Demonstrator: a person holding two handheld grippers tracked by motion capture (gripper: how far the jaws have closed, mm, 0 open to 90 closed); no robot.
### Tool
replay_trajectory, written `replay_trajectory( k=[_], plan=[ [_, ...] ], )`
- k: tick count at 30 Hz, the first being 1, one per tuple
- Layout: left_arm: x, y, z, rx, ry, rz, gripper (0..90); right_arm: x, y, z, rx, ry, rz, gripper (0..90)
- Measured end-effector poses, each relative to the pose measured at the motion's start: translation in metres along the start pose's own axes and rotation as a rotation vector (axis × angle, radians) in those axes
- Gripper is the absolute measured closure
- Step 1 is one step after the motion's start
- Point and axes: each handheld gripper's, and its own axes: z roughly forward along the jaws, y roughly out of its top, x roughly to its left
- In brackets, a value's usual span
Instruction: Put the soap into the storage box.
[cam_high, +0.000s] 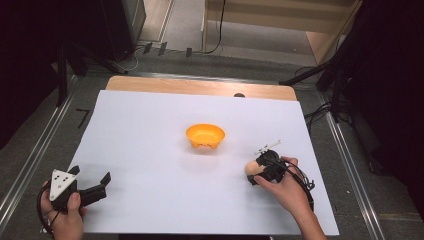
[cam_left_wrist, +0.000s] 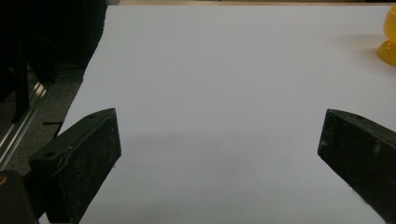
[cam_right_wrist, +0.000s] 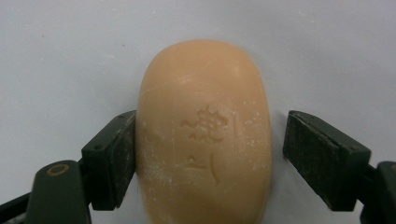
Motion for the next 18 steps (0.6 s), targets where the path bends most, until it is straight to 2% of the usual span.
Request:
replay_trajectory(
  k=[3,5,13,18],
  plan=[
    [-0.0001,0.0000,0.0000,0.000,-0.001,-0.001,0.0,0.0005,-0.0001,-0.0007,0.002,-0.004,-0.006,25.0],
    [-0.0001,0.0000,0.0000,0.000,-0.001,-0.001,0.0,0.0015,-0.0005,-0.0023,0.001,0.003,-0.021,32.1],
    [-0.0004,0.0000,0.0001,0.002,0.000,0.001,0.0,0.0014,0.0010,-0.0023,0.014,-0.001,-0.022,32.6],
    [-0.0003,0.0001,0.0001,0.002,-0.001,0.001,0.0,0.0004,0.0012,-0.0021,0.015,0.012,-0.052,32.6]
  ],
)
